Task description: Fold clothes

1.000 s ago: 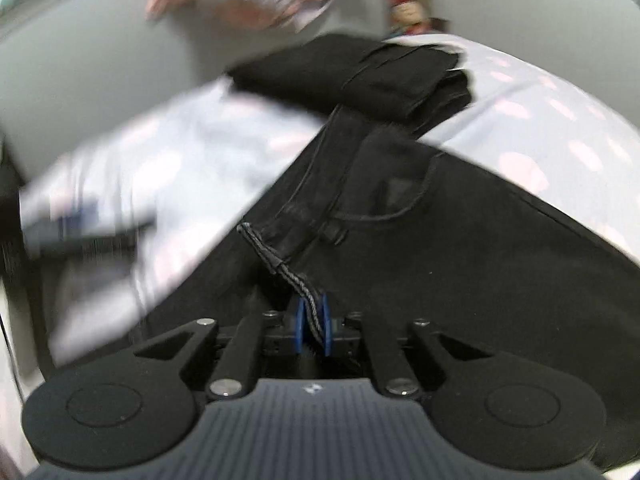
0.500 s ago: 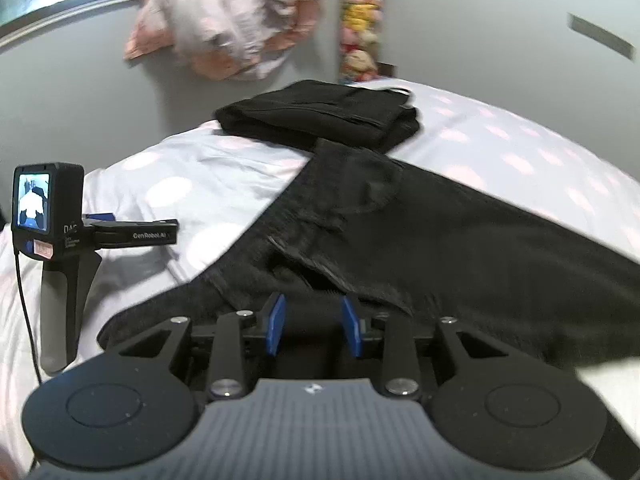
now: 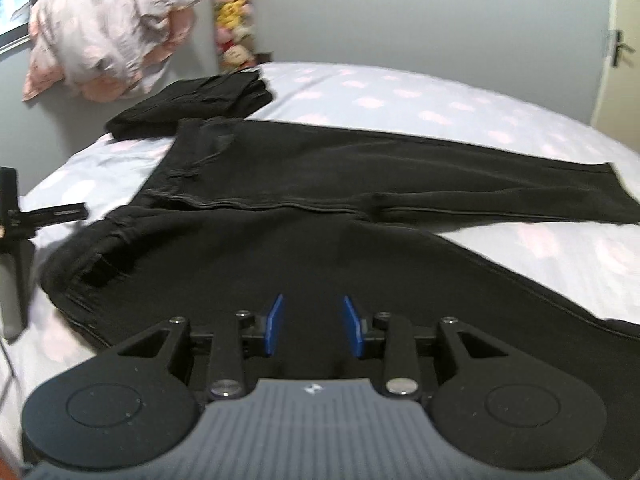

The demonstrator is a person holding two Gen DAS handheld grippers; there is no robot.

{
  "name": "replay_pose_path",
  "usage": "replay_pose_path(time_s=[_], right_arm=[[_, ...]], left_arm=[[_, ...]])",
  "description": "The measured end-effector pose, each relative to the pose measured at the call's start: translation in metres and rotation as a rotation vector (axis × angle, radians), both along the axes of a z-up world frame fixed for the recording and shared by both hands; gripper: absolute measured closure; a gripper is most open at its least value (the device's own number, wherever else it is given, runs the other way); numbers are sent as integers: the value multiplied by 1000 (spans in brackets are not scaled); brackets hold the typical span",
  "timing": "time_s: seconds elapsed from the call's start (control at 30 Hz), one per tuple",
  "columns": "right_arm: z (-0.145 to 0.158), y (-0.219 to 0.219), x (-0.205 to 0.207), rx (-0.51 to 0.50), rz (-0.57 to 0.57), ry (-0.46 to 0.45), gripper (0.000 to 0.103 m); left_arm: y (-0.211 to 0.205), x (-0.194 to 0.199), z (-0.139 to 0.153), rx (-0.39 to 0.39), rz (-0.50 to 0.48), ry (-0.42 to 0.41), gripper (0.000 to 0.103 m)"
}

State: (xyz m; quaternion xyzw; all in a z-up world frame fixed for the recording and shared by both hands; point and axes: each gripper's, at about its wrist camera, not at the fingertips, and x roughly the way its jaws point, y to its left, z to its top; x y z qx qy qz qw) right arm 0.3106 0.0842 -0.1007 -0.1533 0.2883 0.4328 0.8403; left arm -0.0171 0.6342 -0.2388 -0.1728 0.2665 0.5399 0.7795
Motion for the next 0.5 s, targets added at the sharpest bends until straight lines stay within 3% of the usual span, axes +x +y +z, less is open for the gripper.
replay_pose_path(time_s=[0.17,0.5], right_arm=[[-3,-35,2,34,-85,-100,57],[-16,-33,16,110,-80,4,57]], left_arm=[[0,0,0,-1,0,0,0],[1,1,1,1,0,0,0]])
